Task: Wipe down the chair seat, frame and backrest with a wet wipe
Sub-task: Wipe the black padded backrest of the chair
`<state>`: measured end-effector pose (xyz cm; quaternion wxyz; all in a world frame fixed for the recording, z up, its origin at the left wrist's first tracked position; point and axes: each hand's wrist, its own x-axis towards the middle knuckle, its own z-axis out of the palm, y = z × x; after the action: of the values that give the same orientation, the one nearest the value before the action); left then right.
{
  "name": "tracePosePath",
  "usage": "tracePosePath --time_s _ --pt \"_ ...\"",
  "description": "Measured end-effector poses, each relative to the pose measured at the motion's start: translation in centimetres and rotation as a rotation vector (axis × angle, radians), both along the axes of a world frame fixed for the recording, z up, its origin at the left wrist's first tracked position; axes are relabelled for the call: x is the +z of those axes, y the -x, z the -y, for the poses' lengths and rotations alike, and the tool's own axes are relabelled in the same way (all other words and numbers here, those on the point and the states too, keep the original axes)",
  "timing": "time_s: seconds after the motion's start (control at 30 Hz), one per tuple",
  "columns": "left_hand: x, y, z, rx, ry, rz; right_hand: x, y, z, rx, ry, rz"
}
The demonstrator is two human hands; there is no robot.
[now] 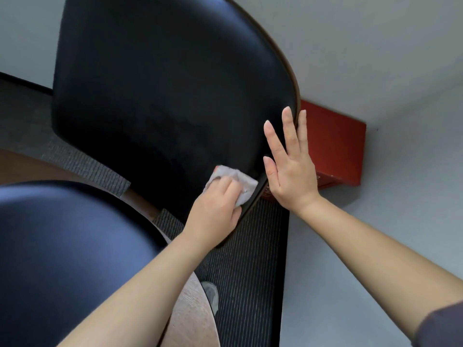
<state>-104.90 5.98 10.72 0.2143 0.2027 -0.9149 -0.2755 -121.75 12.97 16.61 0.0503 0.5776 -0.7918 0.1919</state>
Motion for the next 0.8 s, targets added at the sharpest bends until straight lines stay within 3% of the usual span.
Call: tracePosePath --time_s 0.13,0.23,0.3,0.47,0.57,0.67,0.8 --pt "0.5 2.0 1.1 -0.002 0.087 -0.093 -0.3 -0.3 0.0 -0.031 -0.008 -0.022" --pt "-1.6 0.3 0.9 -0.084 0.156 0.012 0.9 -0.9 0.0 -0.083 -0.097 -0.105" --pt "-2.5 -1.7 1.6 -0.105 0.141 0.127 1.8 -1.7 0.5 -0.091 -0.172 -0.264" --pt "-0.7 -3.6 8.8 0.382 -0.213 0.109 3.7 -2.6 6.7 0.088 -0.256 -0.505" --pt "1.6 -3.0 14.5 0.640 -0.321 0.019 5.1 -1.3 12.3 0.189 -0.445 -0.690" --pt "3.2 -2.1 19.2 0.776 -0.324 -0.060 6.3 0.1 16.5 0.266 -0.575 -0.889" --pt "2.3 0.8 21.0 0.817 -0.435 -0.088 6.8 0.8 17.7 0.336 -0.552 -0.926"
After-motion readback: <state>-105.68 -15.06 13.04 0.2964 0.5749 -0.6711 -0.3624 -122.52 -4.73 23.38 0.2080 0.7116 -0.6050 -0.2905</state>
